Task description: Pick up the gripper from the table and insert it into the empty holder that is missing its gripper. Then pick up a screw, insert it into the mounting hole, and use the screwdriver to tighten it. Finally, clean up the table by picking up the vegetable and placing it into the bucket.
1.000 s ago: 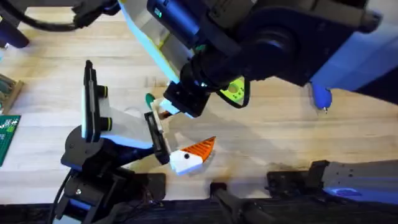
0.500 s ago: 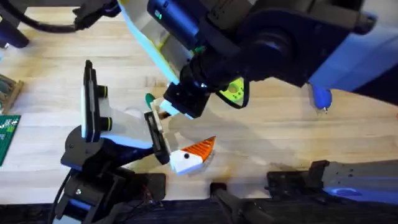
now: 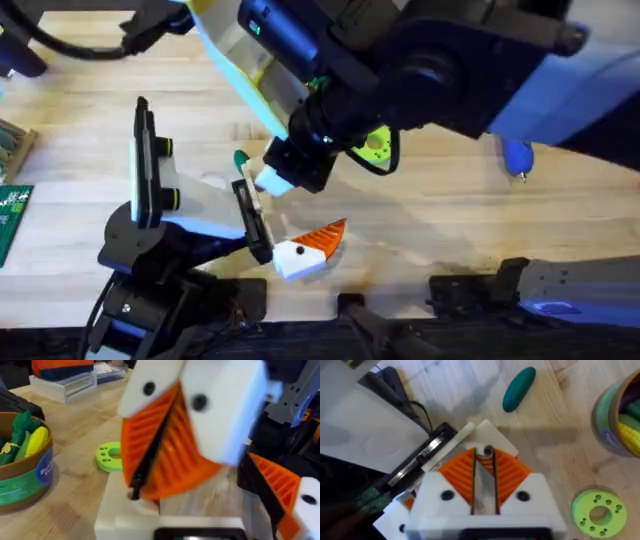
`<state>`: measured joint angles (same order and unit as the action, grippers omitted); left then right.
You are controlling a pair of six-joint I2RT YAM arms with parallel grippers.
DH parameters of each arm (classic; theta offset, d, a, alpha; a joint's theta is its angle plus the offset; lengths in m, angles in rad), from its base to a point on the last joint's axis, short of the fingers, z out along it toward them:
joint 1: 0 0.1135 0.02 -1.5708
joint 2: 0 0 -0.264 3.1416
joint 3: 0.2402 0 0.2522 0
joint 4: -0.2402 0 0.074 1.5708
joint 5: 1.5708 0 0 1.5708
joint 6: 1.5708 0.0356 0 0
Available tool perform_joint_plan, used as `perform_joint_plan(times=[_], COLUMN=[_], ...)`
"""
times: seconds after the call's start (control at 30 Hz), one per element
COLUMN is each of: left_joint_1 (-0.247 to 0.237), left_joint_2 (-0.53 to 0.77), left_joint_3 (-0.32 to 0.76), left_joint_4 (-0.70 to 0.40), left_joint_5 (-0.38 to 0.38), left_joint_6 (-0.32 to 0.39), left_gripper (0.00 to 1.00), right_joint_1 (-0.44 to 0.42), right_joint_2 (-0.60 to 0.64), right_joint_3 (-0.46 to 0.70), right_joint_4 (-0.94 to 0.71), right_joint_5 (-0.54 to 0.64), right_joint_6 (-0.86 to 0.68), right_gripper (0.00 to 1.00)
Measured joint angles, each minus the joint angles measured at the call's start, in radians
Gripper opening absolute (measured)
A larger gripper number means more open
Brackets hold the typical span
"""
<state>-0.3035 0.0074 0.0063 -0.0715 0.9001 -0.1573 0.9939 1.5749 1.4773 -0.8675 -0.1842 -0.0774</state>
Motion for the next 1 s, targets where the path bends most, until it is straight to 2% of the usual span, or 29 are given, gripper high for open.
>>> perform_joint_plan(times=[0.1, 0.13, 0.17, 0.33, 0.63, 0.83, 1.0], left_joint_1=[0.001, 0.0, 0.0, 0.0, 0.0, 0.0, 0.0], left_joint_2=[0.0, 0.0, 0.0, 0.0, 0.0, 0.0, 0.0], left_joint_3=[0.0, 0.0, 0.0, 0.0, 0.0, 0.0, 0.0], left_joint_4=[0.0, 0.0, 0.0, 0.0, 0.0, 0.0, 0.0], left_joint_5=[-0.006, -0.002, -0.002, -0.002, -0.002, -0.002, -0.002], left_joint_6=[-0.001, 0.004, 0.004, 0.007, 0.007, 0.008, 0.008], left_gripper=[0.985, 0.985, 0.985, 0.985, 0.985, 0.985, 0.985], right_joint_1=[0.003, -0.014, -0.021, -0.047, -0.194, -0.22, -0.22], right_joint_2=[0.0, -0.011, -0.018, -0.1, -0.279, -0.381, -0.511], right_joint_3=[0.0, -0.001, -0.002, -0.006, -0.027, -0.169, -0.284], right_joint_4=[-0.003, -0.008, -0.009, -0.041, -0.201, -0.211, -0.212], right_joint_5=[-0.01, 0.019, 0.019, 0.014, 0.01, -0.025, -0.058], right_joint_6=[-0.002, -0.008, -0.009, -0.009, 0.0, 0.035, 0.092], right_gripper=[0.565, 0.94, 0.977, 0.993, 0.993, 0.993, 0.993])
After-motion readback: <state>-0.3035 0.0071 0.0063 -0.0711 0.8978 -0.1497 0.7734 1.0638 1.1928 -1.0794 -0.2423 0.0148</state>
